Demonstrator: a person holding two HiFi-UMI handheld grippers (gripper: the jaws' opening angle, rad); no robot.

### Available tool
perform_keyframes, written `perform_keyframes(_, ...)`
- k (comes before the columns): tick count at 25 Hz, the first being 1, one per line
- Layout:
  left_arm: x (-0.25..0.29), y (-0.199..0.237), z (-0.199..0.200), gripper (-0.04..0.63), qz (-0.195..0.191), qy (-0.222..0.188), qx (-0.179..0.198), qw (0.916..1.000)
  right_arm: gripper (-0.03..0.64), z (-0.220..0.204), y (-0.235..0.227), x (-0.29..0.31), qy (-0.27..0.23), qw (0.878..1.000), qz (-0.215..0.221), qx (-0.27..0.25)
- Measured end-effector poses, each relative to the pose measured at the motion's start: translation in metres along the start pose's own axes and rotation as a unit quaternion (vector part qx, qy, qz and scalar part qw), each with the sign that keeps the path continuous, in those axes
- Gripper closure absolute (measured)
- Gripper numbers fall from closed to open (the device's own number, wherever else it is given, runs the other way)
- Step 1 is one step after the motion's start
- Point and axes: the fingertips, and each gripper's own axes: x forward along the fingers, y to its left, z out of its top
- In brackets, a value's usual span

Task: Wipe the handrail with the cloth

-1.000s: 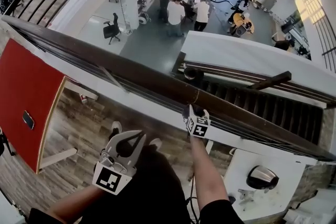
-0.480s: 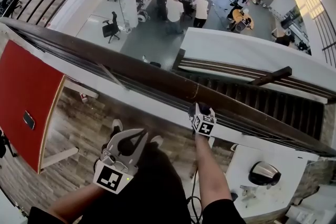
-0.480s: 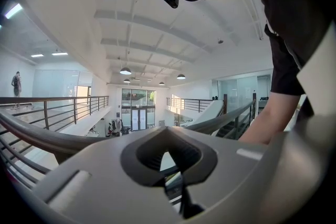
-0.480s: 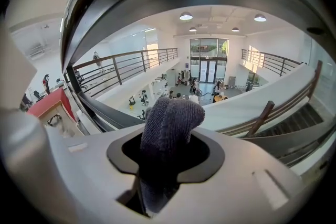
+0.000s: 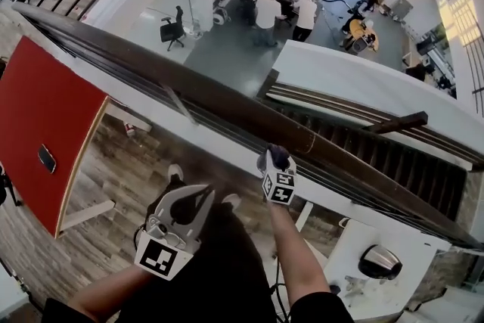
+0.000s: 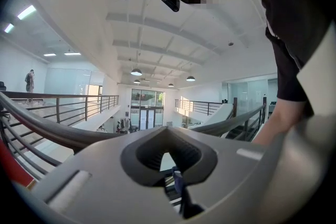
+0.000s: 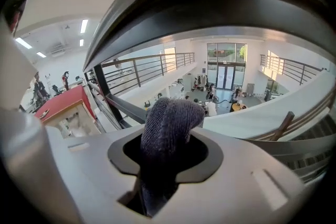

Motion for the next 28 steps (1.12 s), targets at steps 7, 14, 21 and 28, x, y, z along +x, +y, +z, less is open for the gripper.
perform_keyframes(7,-0.023,0.071,0.002,0.597,0.073,-0.013,-0.019,0.9971,0.491,-0.011,0.109,0.067,0.049,0.995,0.077,-0.029)
perform_keyframes(14,-0.054,0.146,-0.003,0.597,0.125,-0.004,-0.015,0.9921,0.491,-0.014,0.187,0.121,0.079,0.991,0.099,-0.051)
perform_keyframes(21,-0.044,0.188,-0.023,0.597,0.109,-0.010,0.014,0.9939,0.491,-0.031,0.198,0.187,0.096,0.992,0.072,-0.033)
perform_keyframes(28,-0.043,0.194,-0.071,0.597,0.097,0.008,-0.011,0.9952,0.491,-0.037,0.207,0.245,0.095,0.993,0.071,-0.020)
